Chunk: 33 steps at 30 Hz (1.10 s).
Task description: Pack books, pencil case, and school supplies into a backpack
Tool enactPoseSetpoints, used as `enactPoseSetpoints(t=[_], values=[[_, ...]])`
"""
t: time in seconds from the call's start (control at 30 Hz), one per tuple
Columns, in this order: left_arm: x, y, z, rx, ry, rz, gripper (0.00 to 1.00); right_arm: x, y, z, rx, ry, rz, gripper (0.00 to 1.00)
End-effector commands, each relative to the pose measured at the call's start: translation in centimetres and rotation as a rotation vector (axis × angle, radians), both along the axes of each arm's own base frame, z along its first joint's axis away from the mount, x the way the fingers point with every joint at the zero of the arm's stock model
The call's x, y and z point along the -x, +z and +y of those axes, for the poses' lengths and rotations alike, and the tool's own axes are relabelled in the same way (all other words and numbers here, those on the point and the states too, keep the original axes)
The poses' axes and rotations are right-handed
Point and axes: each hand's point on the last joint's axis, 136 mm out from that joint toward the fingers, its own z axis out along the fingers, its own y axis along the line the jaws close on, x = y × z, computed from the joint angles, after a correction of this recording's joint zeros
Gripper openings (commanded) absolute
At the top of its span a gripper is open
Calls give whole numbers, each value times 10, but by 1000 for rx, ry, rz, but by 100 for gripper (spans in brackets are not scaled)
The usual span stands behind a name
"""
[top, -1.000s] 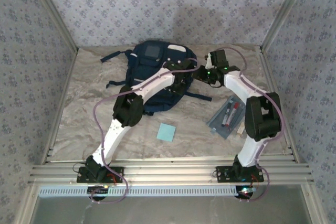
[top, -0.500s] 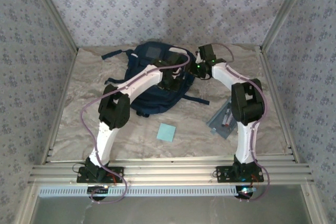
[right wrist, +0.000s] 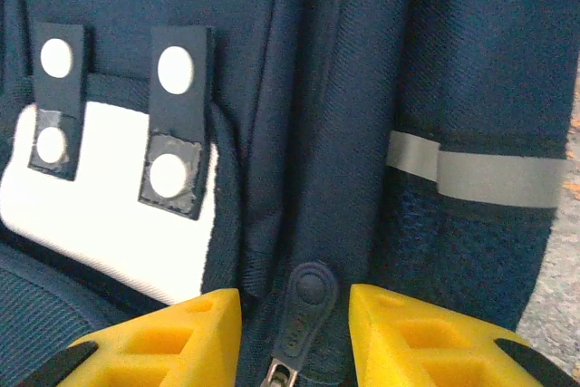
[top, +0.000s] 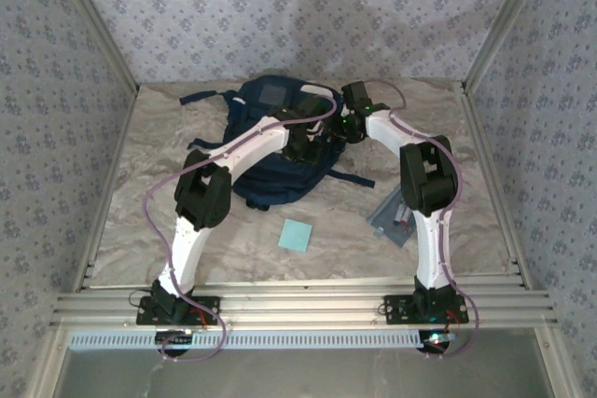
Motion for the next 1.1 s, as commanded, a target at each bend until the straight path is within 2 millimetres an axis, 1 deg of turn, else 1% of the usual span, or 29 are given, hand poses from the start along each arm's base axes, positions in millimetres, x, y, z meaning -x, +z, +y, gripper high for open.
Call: enactPoseSetpoints(t=[0.0, 0.07, 0.2, 0.27, 0.33, 0.4, 0.5, 0.67, 0.73, 0.8, 0.83, 0.93, 0.97, 1.07], values=[[4, 36, -18, 118, -13, -33, 0, 6, 3, -8, 70, -14, 10, 38], [5, 39, -21, 134, -14, -32, 0, 4, -4, -3, 62, -7, 24, 38], [8, 43, -26, 158, -14, -31, 0, -1, -12, 3, 60, -2, 27, 36], [8, 44, -28, 163, -16, -32, 0, -2, -16, 5, 54, 0, 38, 32], [10, 43, -28, 162, -18, -30, 0, -2, -15, 5, 56, 3, 45, 24], [11, 43, -28, 160, -19, -28, 0, -3, -10, 1, 58, 3, 35, 15], [10, 39, -26, 154, -14, -25, 0, -3, 4, -4, 67, 6, 2, 5], [9, 35, -26, 152, -4, -21, 0, 2, 27, -10, 104, 56, -55, 1], [7, 34, -26, 152, 1, -24, 0, 5, 32, -10, 110, 79, -71, 0], [4, 33, -25, 152, 14, -29, 0, 11, 35, -9, 103, 98, -76, 0], [1, 33, -25, 154, 24, -36, 0, 16, 35, -7, 94, 118, -77, 0], [-7, 34, -26, 177, 52, -48, 0, 38, 35, 0, 40, 127, -55, 0], [-10, 34, -27, 187, 61, -53, 0, 49, 32, 2, 13, 133, -44, 0], [-15, 36, -32, 216, 74, -57, 0, 70, 35, 10, -25, 153, -53, 0]])
